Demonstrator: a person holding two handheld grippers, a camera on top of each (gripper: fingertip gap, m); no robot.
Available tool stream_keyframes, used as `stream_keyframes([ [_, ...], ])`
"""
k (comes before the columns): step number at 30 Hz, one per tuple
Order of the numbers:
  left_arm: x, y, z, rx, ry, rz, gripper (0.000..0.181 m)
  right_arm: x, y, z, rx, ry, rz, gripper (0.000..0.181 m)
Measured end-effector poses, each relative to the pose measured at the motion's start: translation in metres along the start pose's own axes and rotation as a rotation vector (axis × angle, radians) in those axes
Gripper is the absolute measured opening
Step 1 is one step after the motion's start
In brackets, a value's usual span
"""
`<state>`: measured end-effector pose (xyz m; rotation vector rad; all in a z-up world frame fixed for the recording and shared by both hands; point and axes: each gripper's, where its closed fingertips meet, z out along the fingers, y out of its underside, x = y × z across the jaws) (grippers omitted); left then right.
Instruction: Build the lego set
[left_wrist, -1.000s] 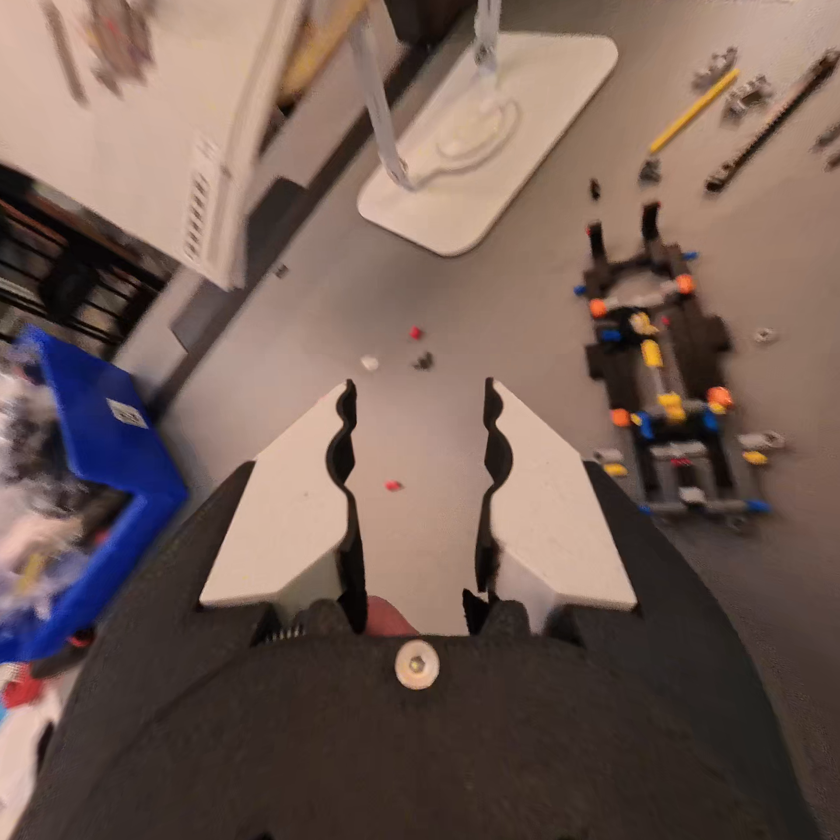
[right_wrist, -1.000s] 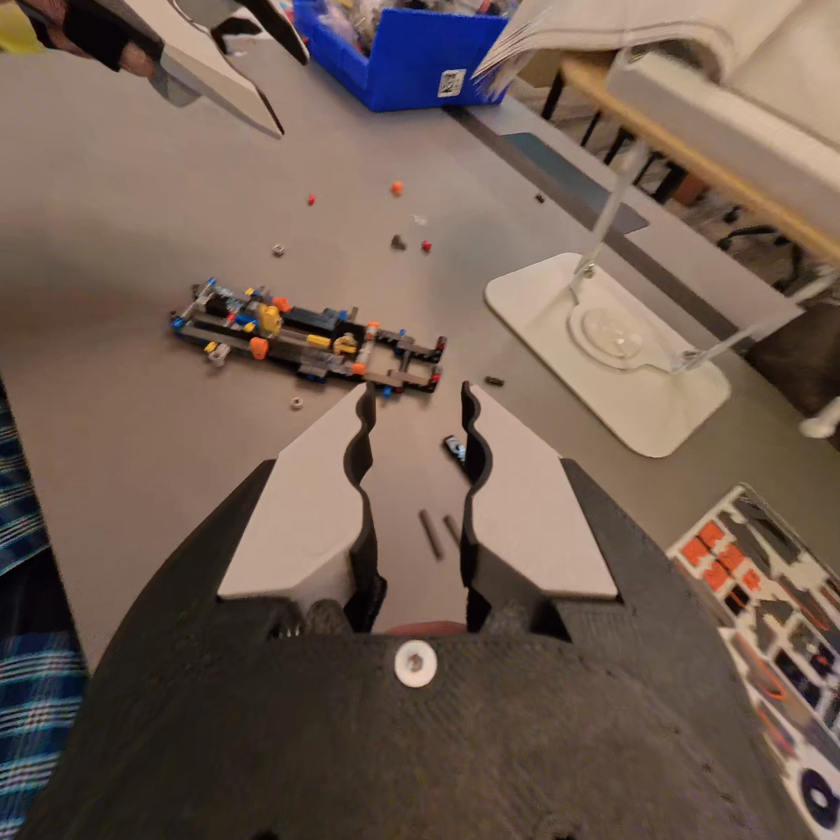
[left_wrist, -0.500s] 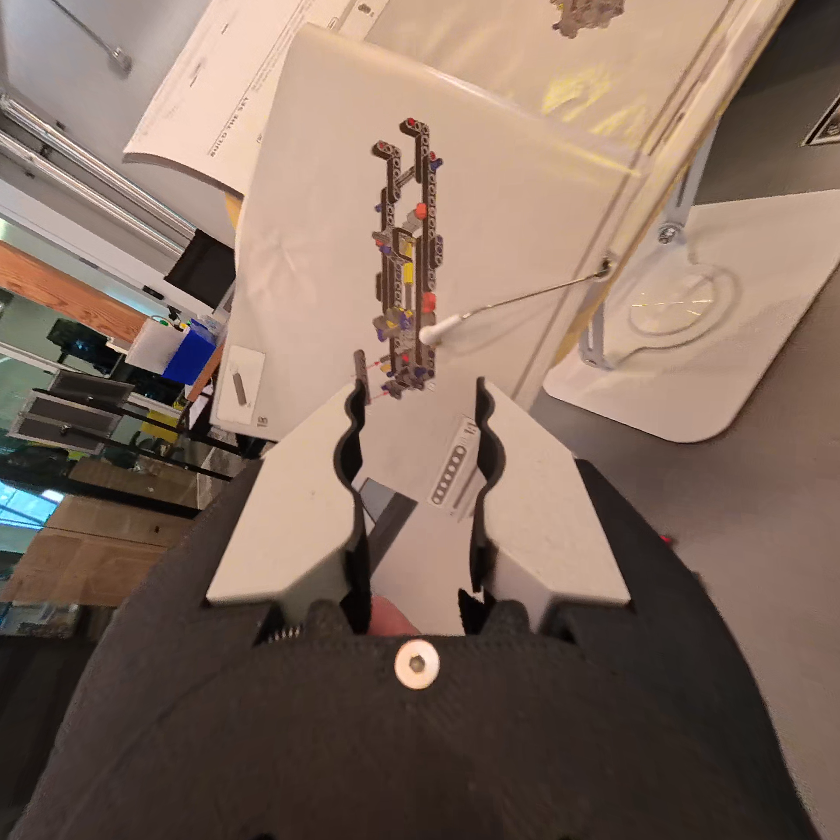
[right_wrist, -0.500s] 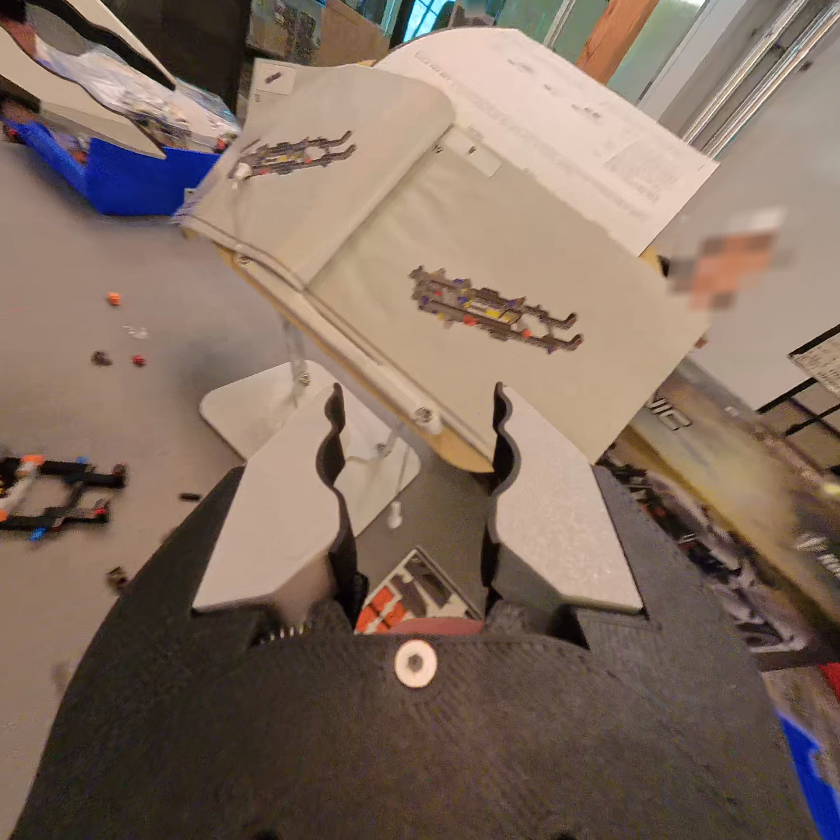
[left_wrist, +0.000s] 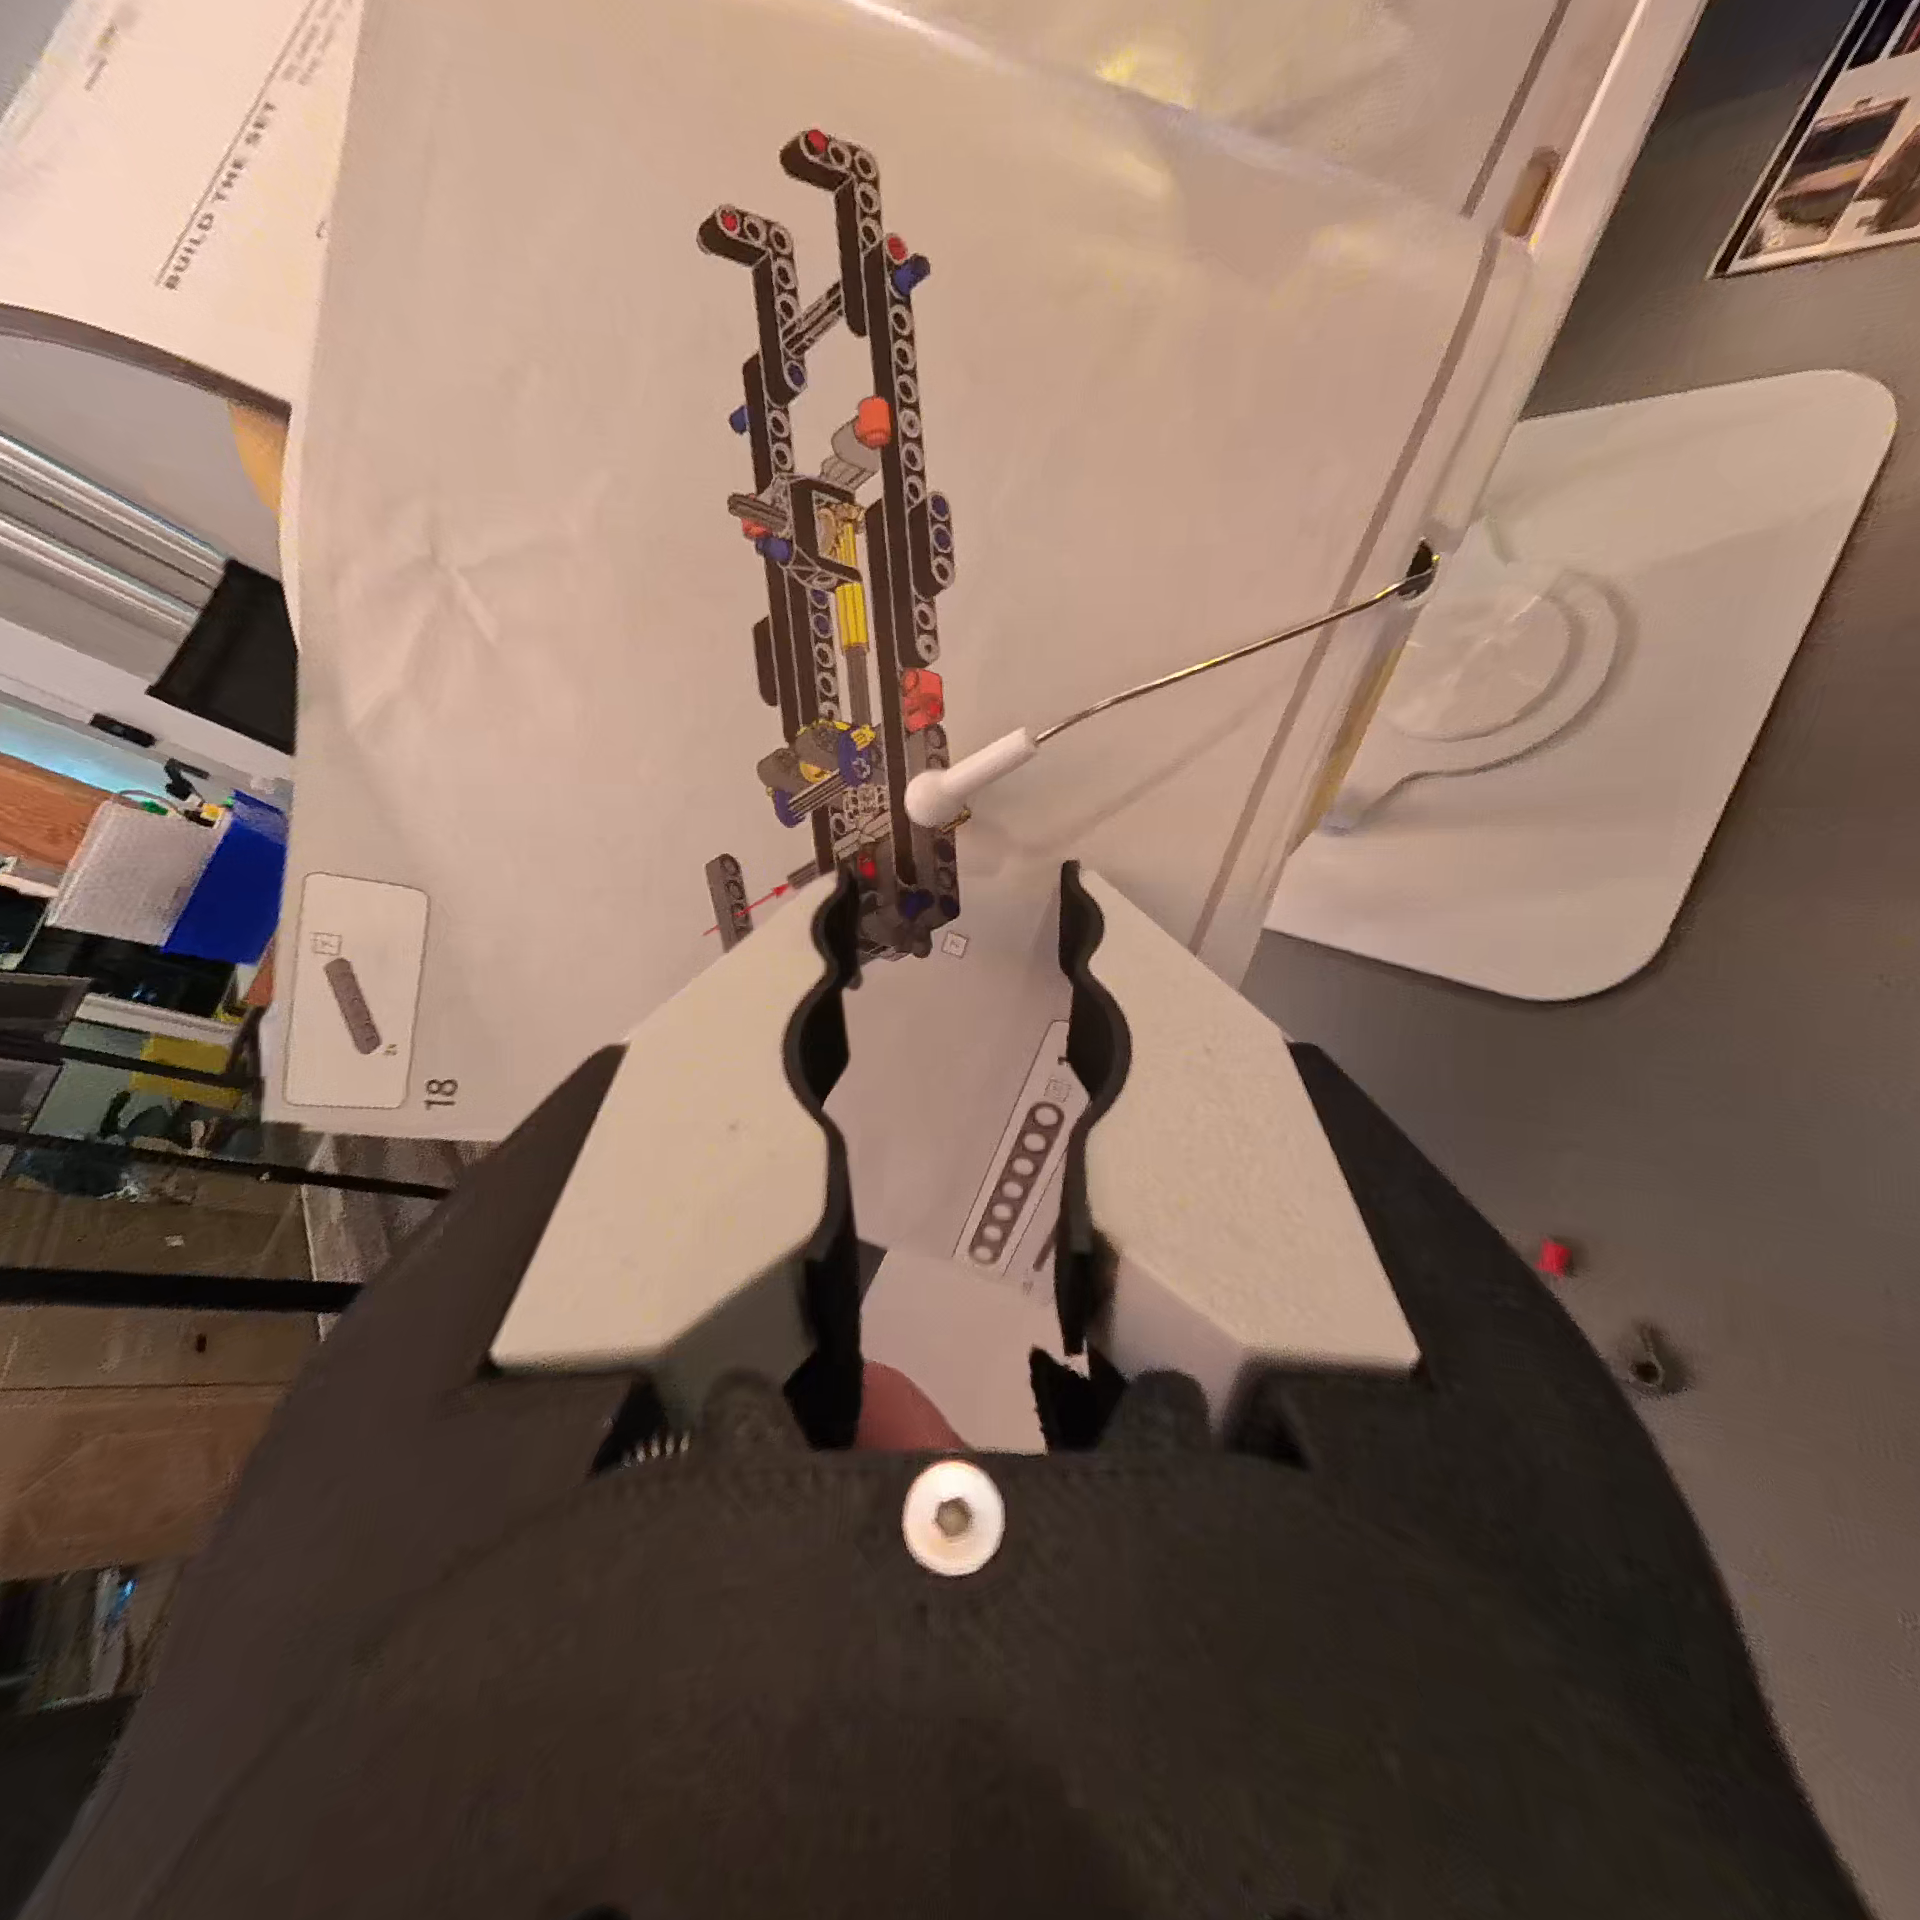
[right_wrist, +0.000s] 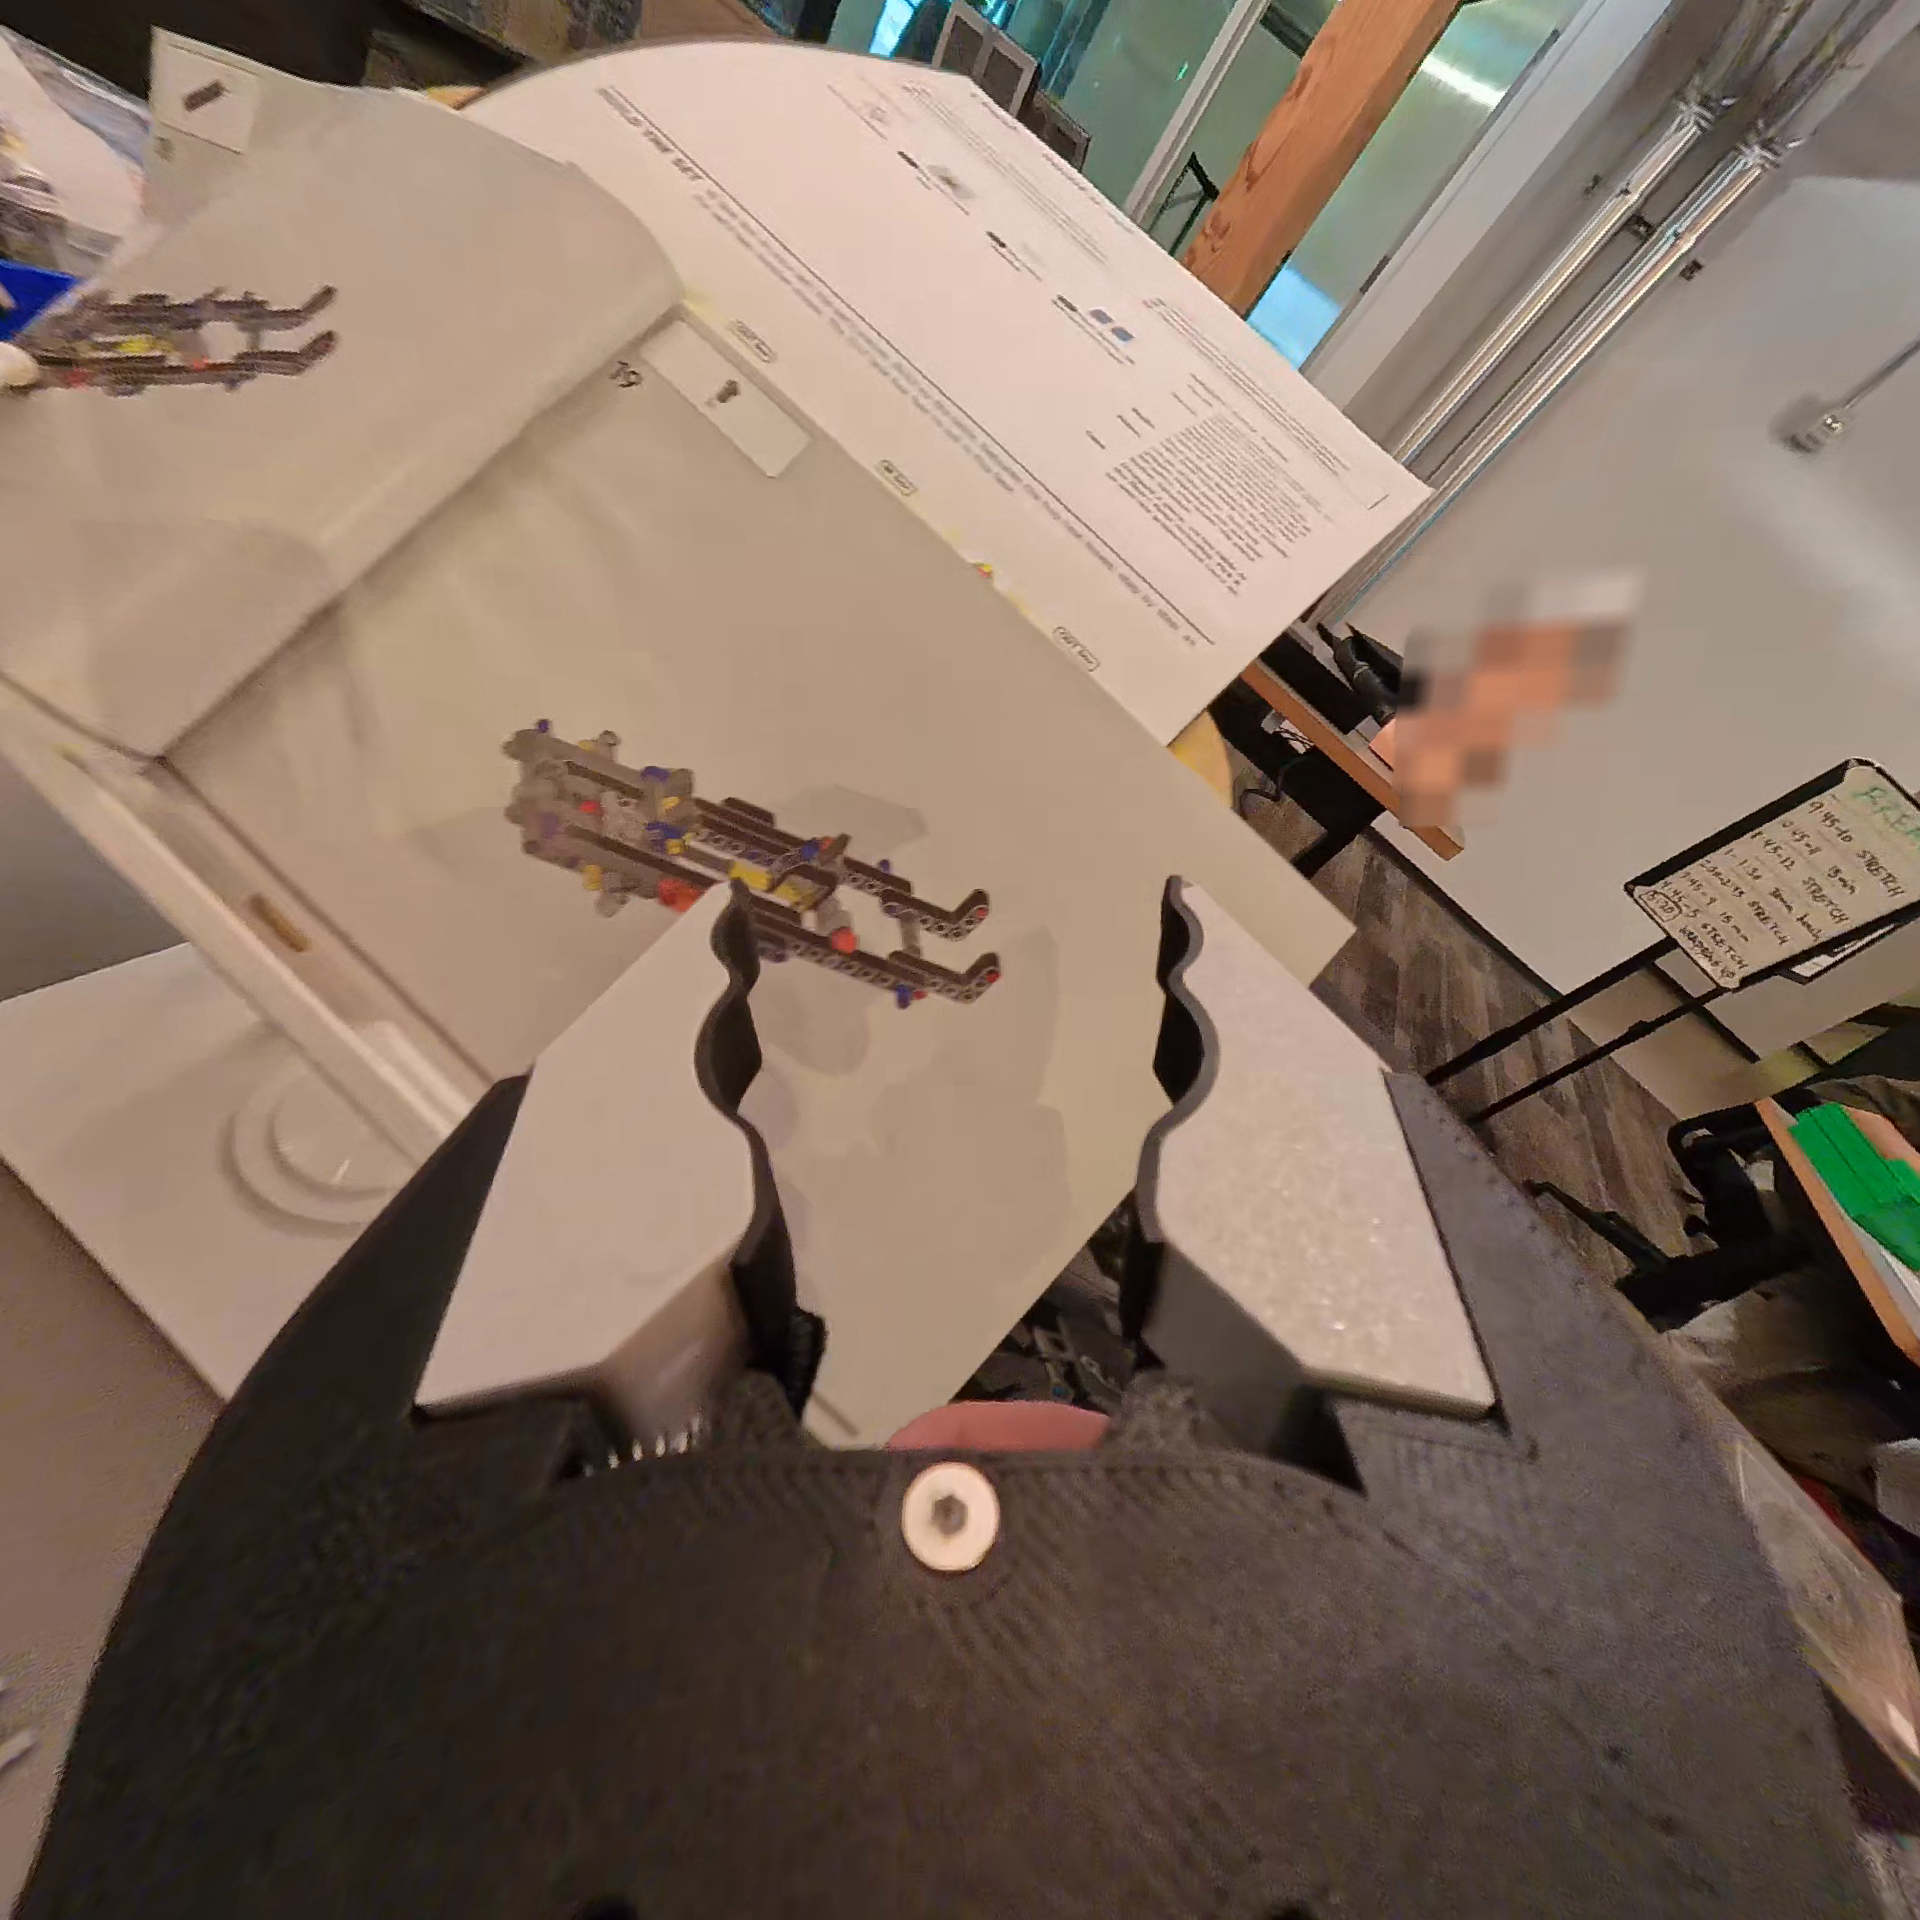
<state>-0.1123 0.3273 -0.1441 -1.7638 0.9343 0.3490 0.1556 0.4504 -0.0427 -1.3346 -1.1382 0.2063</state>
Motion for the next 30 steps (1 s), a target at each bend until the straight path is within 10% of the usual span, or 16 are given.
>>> stream_keyframes([
  [14, 0.010, -0.002, 0.000, 0.017, -0.004, 0.008, 0.008, 0.040, 0.021, 0.048, -0.066, -0.035, -0.057, 0.069],
  [30, 0.013, -0.007, 0.004, 0.040, 0.078, 0.024, 0.035, 0.032, 0.038, 0.057, -0.094, -0.128, -0.046, 0.044],
])
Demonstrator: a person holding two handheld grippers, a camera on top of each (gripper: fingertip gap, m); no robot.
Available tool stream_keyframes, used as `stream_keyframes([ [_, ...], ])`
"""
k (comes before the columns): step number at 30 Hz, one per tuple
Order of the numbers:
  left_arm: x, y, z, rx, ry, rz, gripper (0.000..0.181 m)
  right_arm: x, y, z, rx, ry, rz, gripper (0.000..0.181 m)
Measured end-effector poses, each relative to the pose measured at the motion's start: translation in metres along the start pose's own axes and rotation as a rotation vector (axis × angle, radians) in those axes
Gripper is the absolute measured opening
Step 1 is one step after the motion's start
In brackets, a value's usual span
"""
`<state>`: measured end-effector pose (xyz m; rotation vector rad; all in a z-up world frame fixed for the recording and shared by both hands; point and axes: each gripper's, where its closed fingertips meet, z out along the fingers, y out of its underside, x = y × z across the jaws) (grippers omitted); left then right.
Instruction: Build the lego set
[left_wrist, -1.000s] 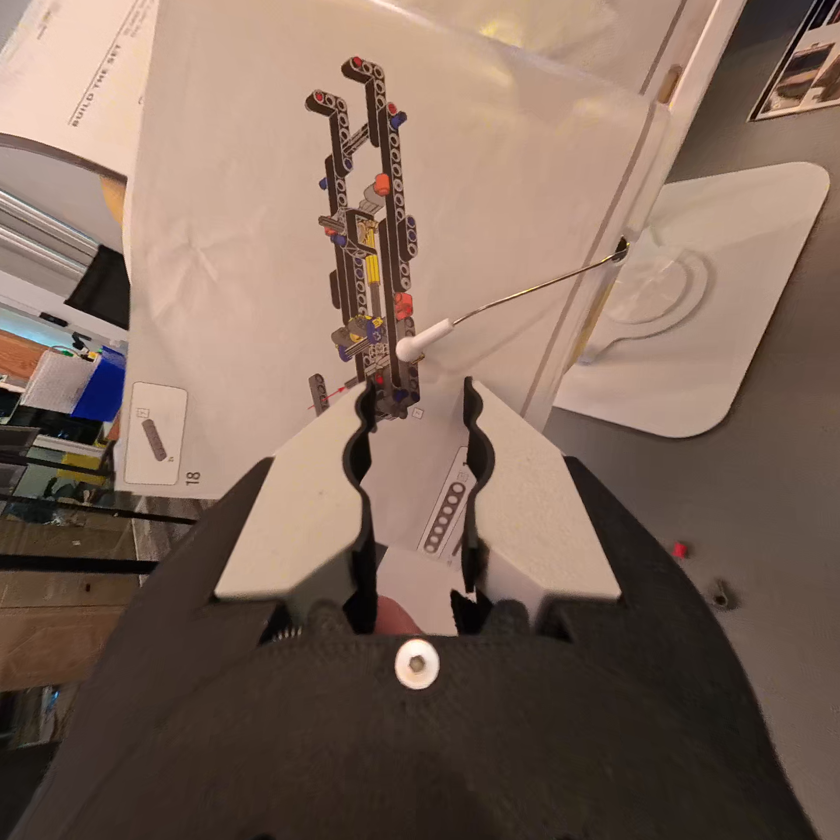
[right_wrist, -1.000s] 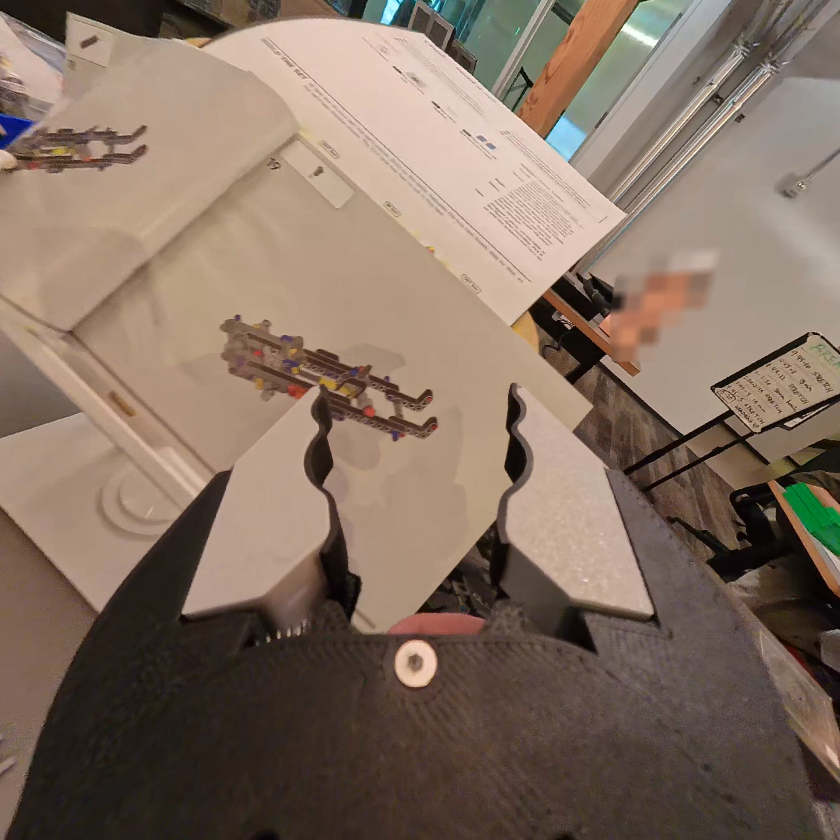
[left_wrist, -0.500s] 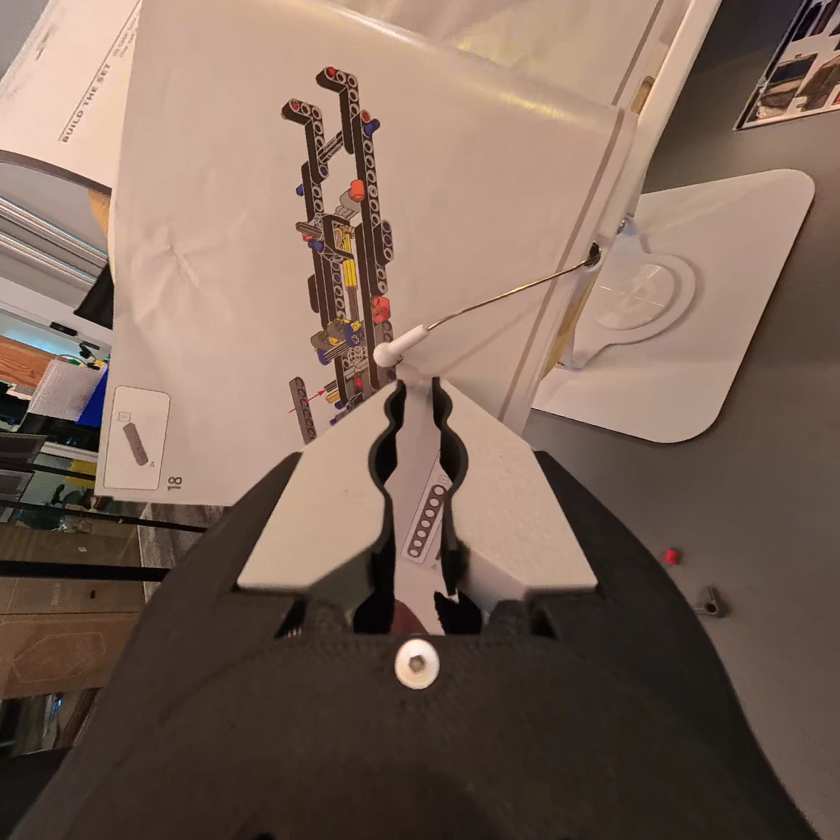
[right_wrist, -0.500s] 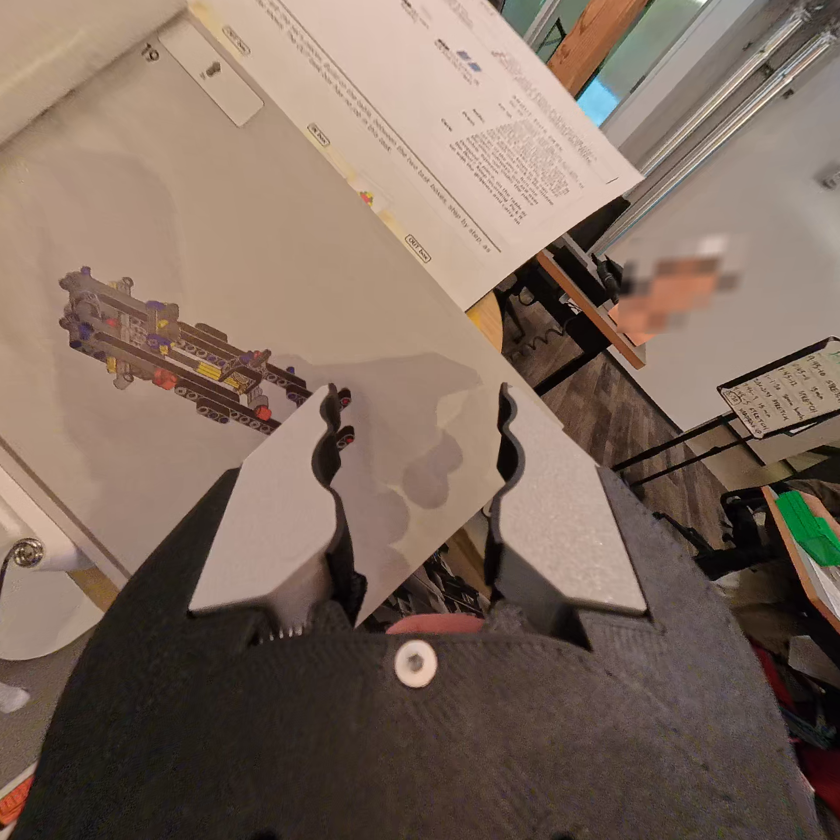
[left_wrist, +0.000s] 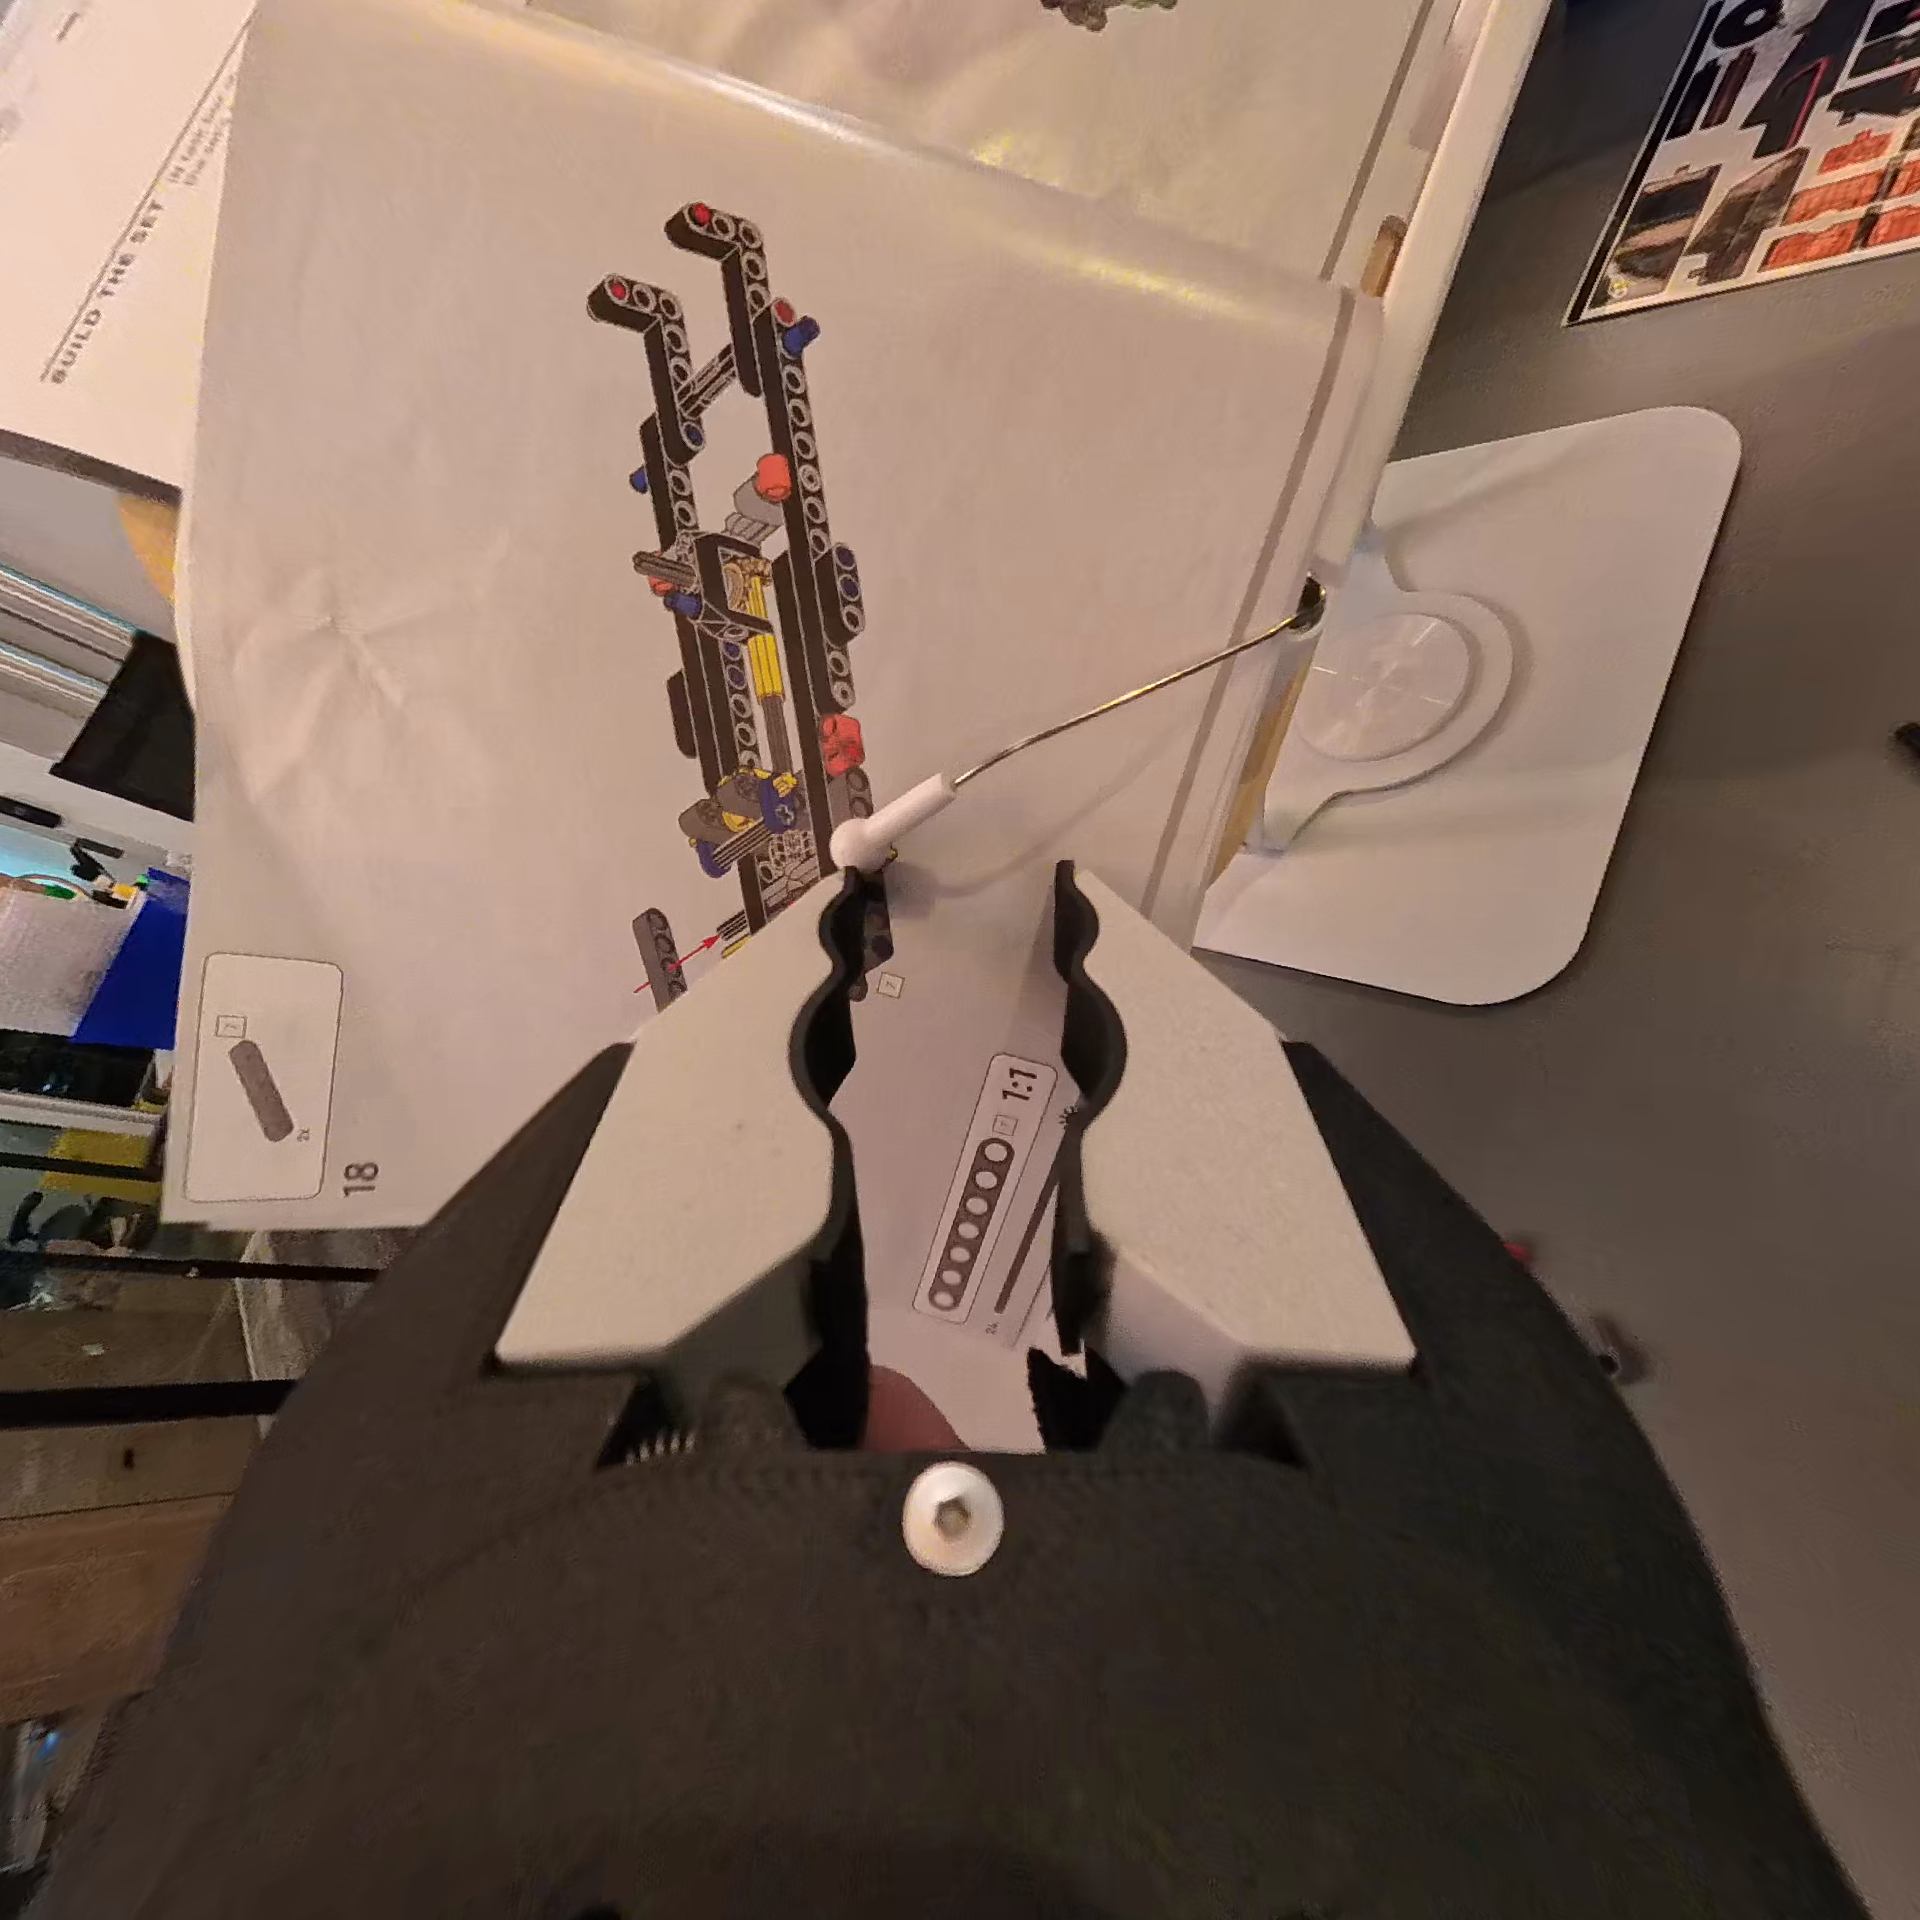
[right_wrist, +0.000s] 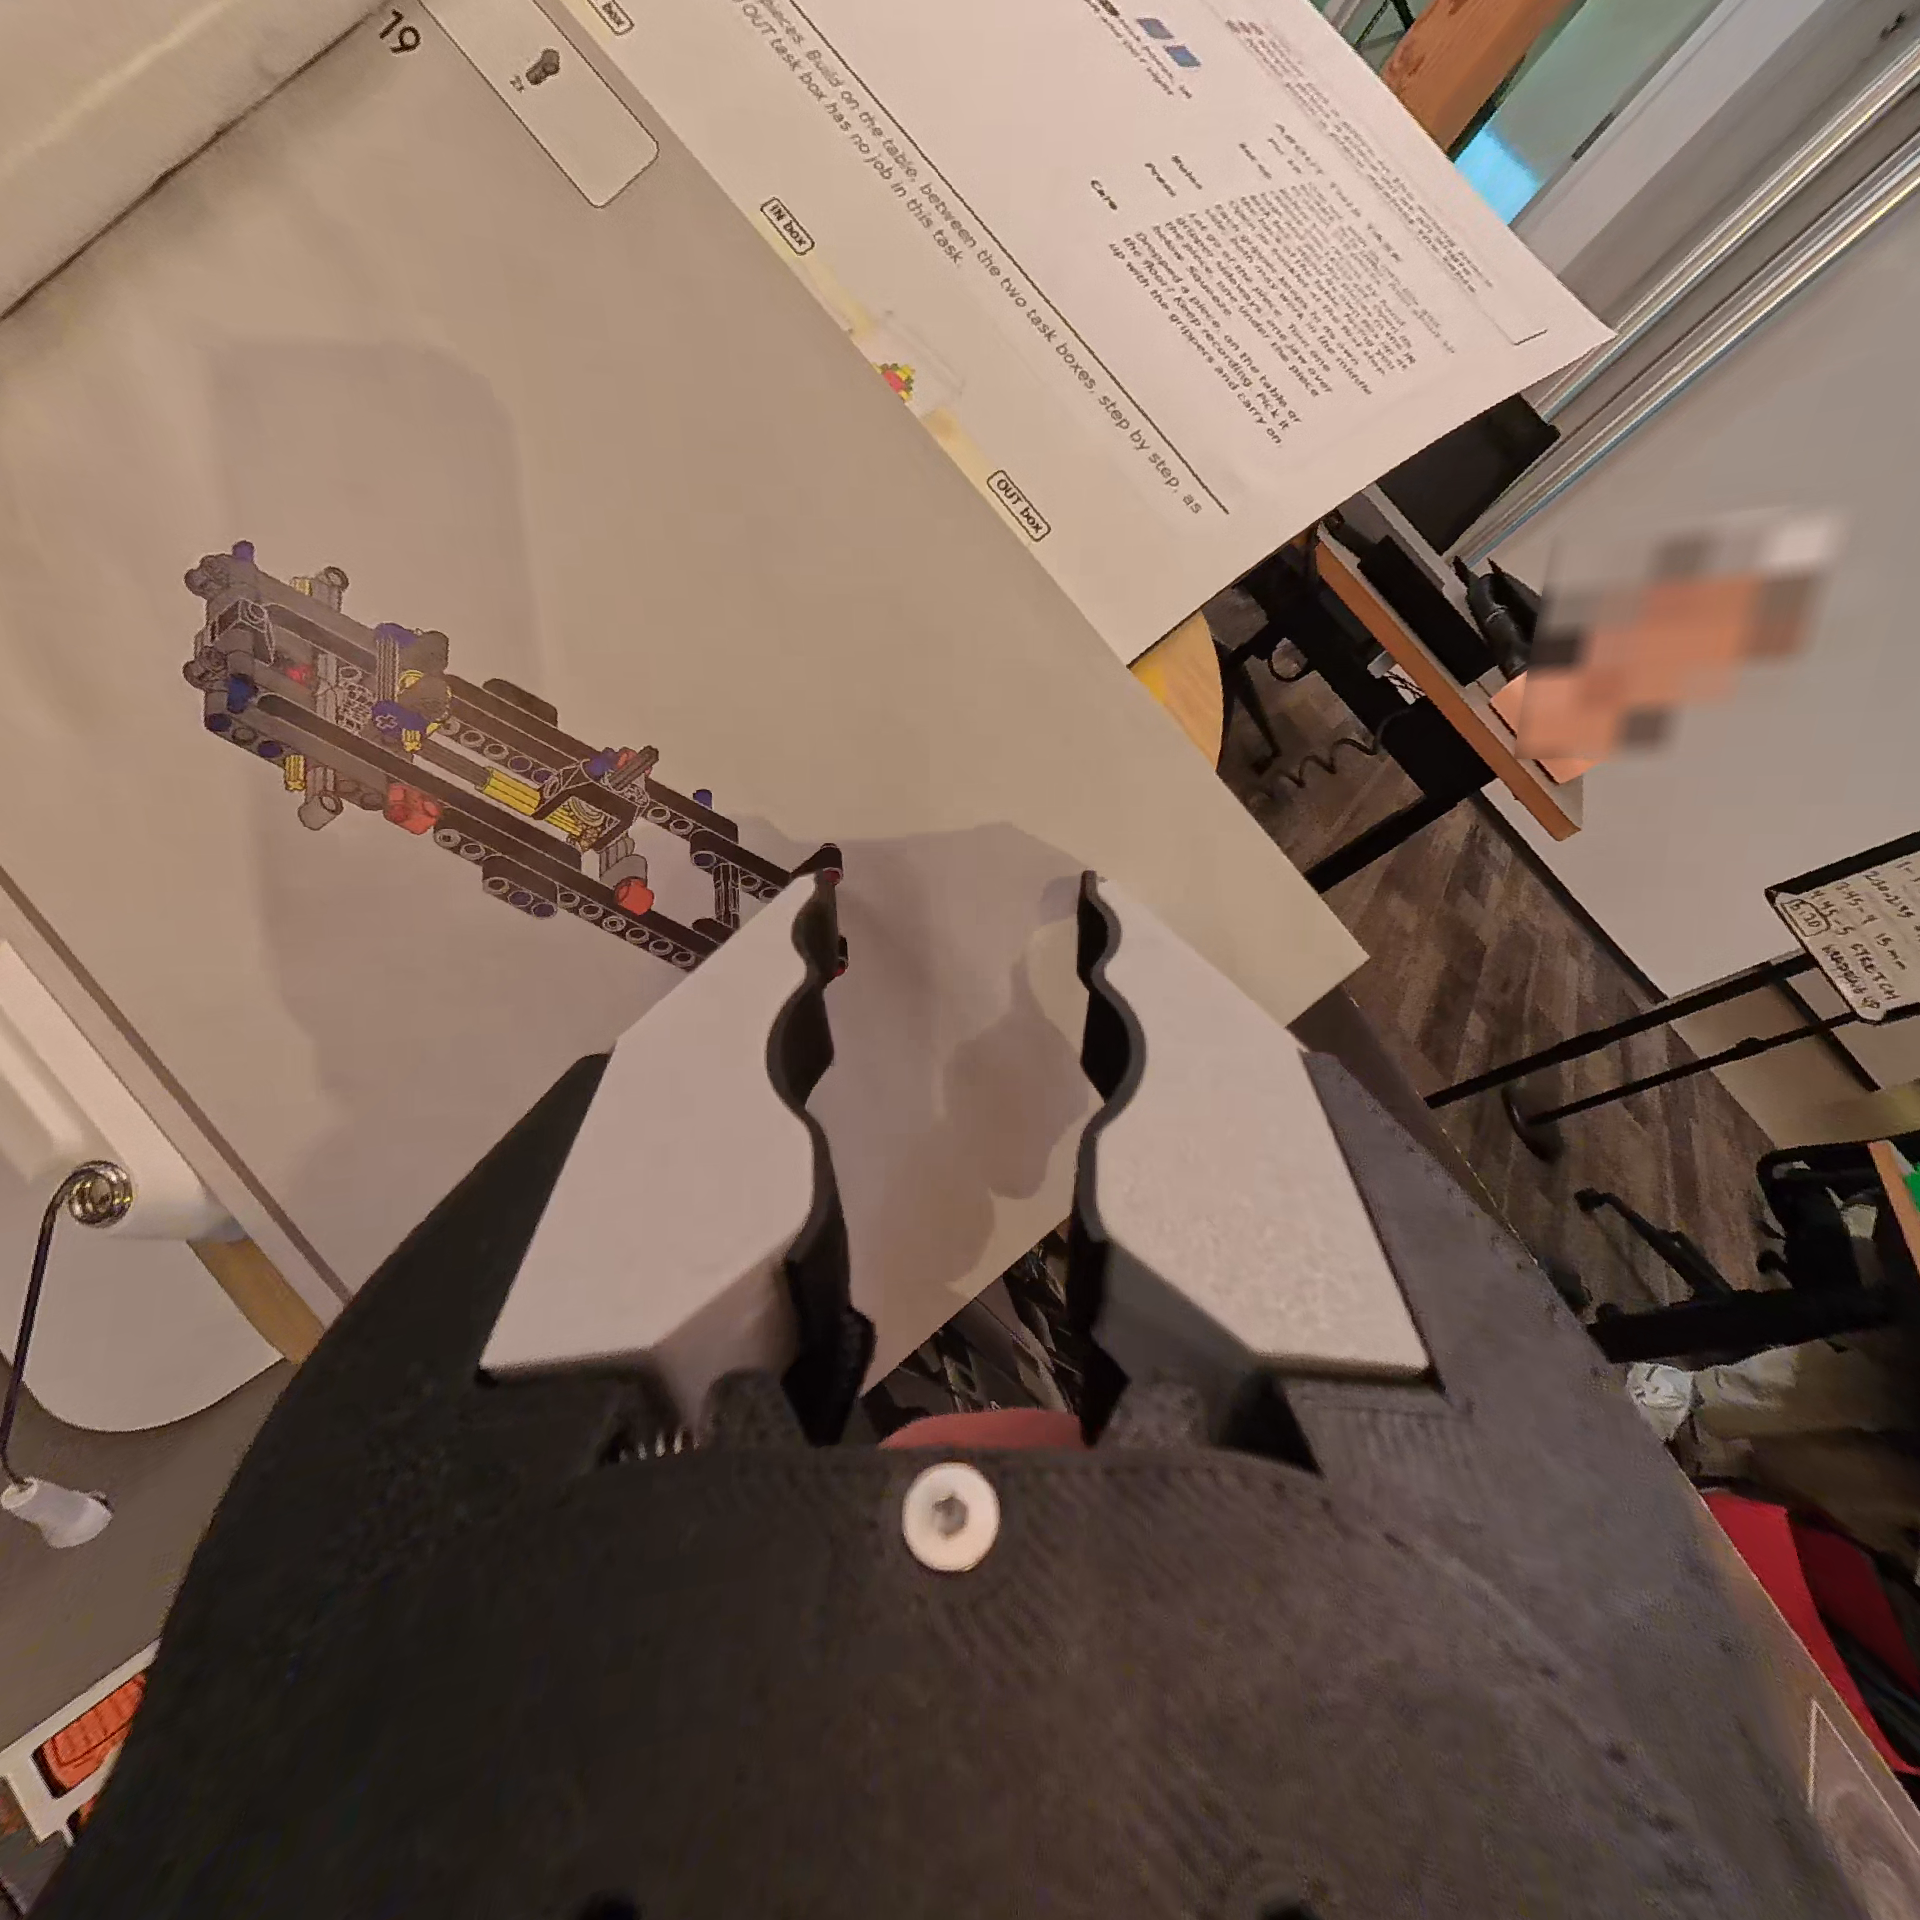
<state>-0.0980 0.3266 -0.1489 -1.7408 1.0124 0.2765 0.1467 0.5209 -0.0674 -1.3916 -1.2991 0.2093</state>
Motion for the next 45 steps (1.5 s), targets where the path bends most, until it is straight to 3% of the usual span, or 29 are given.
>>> stream_keyframes([
  [8, 0.005, 0.000, 0.000, 0.002, -0.010, 0.012, 0.010, -0.004, 0.000, 0.001, -0.016, -0.018, -0.021, 0.031],
  [11, -0.002, -0.007, -0.004, 0.032, -0.062, 0.040, 0.011, -0.006, 0.000, 0.001, -0.020, -0.023, -0.032, 0.022],
  [14, -0.009, -0.018, -0.008, 0.053, -0.080, 0.069, 0.023, -0.006, 0.000, 0.001, -0.024, -0.023, -0.037, 0.013],
  [18, -0.009, -0.016, -0.002, 0.007, -0.035, 0.145, 0.034, -0.005, 0.001, 0.000, -0.026, -0.005, -0.055, 0.000],
  [21, -0.005, -0.013, 0.004, -0.026, -0.008, 0.208, 0.031, -0.003, -0.001, 0.000, -0.016, -0.004, -0.047, 0.001],
  [23, -0.001, -0.014, 0.006, -0.030, 0.017, 0.215, 0.025, 0.006, -0.005, 0.000, 0.007, 0.027, -0.019, 0.040],
  [30, 0.005, -0.012, 0.007, -0.044, 0.034, 0.207, 0.014, 0.022, -0.014, 0.011, 0.014, -0.039, 0.023, 0.058],
  [36, 0.006, -0.010, 0.006, -0.038, 0.015, 0.189, 0.012, 0.024, -0.013, 0.012, -0.008, -0.064, 0.019, 0.052],
  [38, 0.006, -0.009, 0.005, -0.039, 0.005, 0.189, 0.011, 0.024, -0.013, 0.010, 0.007, -0.048, 0.002, 0.033],
  [45, 0.011, -0.004, 0.003, -0.046, -0.012, 0.181, 0.009, 0.020, -0.013, 0.011, 0.018, -0.025, -0.011, 0.021],
])
